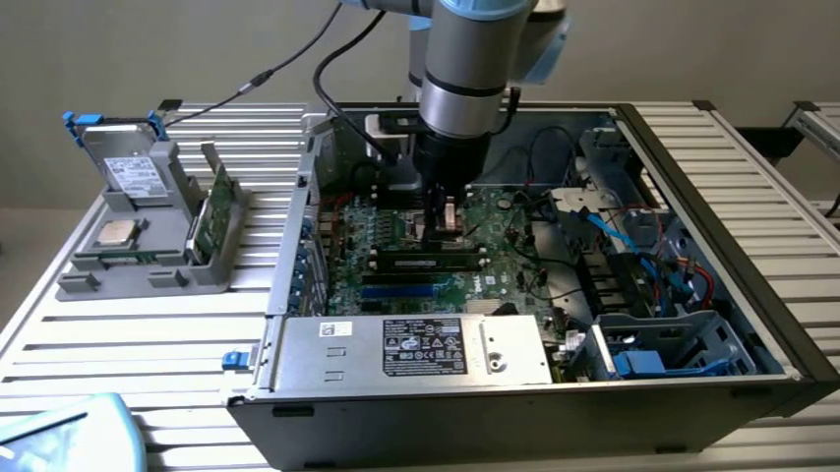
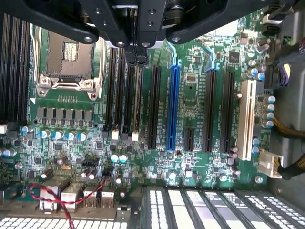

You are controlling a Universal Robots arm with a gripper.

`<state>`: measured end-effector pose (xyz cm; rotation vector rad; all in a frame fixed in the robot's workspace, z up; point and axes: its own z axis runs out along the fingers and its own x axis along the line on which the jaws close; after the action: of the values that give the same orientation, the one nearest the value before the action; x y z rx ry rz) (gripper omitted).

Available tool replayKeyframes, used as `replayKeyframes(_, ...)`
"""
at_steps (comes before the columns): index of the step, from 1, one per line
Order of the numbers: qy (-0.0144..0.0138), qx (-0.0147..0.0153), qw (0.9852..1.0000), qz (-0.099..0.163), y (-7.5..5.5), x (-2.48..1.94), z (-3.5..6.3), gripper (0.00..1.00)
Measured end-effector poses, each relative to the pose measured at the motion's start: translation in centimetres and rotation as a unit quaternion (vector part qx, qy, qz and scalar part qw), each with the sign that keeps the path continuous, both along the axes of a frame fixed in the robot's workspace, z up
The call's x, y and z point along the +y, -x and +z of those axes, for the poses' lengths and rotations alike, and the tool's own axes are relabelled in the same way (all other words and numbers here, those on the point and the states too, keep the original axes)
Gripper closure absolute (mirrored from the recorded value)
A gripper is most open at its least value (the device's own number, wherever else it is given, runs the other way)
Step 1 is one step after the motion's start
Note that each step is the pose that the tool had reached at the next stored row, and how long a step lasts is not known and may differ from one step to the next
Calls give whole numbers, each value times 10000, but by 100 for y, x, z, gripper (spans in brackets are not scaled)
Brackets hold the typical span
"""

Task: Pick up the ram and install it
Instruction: 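Press down the ram until it locks into place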

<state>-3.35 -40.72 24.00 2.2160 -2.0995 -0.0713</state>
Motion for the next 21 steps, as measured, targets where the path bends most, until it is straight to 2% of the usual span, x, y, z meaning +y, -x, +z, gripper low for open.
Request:
replayKeyframes(2, 0, -3, 10000, 0, 35, 0, 0, 89)
replayKeyframes(6, 1, -46, 10000, 0, 72, 1, -30, 89)
replayKeyframes(11, 1, -76, 10000, 0, 93, 1, -73, 89)
replayKeyframes(21, 3, -81, 10000, 0, 122, 0, -128, 89)
